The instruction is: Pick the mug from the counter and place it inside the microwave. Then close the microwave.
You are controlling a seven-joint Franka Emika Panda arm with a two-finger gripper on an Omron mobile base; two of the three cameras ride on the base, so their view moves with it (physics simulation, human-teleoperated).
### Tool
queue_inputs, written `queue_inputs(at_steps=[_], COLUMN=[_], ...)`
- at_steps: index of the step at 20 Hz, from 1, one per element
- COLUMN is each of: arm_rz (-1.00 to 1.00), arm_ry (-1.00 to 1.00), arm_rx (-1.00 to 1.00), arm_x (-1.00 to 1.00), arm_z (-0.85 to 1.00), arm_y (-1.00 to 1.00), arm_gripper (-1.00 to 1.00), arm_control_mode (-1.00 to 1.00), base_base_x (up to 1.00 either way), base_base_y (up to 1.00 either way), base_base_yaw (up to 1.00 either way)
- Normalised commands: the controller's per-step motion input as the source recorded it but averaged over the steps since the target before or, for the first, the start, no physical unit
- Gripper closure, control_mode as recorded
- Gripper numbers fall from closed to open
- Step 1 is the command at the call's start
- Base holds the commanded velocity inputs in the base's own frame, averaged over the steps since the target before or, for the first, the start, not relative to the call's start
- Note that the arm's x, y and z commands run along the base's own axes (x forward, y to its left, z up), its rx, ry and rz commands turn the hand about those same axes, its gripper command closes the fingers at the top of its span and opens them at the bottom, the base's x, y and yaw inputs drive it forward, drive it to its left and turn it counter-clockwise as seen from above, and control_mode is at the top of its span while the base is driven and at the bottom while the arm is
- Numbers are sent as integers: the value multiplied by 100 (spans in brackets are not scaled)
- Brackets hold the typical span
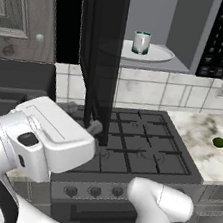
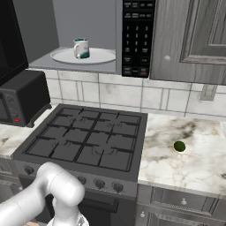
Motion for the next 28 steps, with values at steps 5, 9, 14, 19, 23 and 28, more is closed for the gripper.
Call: queue_inputs(at_steps=[5,9,14,19,23,28], arm_rz=[0,0,0,0,0,0], arm_ry=[8,5,3,0,0,-2], arm_rx=[0,0,0,0,0,0], arm_x=[9,12,27,29,10,0], arm_z=[0,-7,-13,-8,0,0], arm_y=[25,24,10,7,13,-5], arm_gripper=[-100,-100,-100,-100,-100,-100], arm_control_mode=[-100,-100,-100,-100,-100,-100], base_base_x=[0,0,0,0,0,0], base_base_y=[0,0,0,0,0,0], base_base_yaw=[0,0,0,0,0,0])
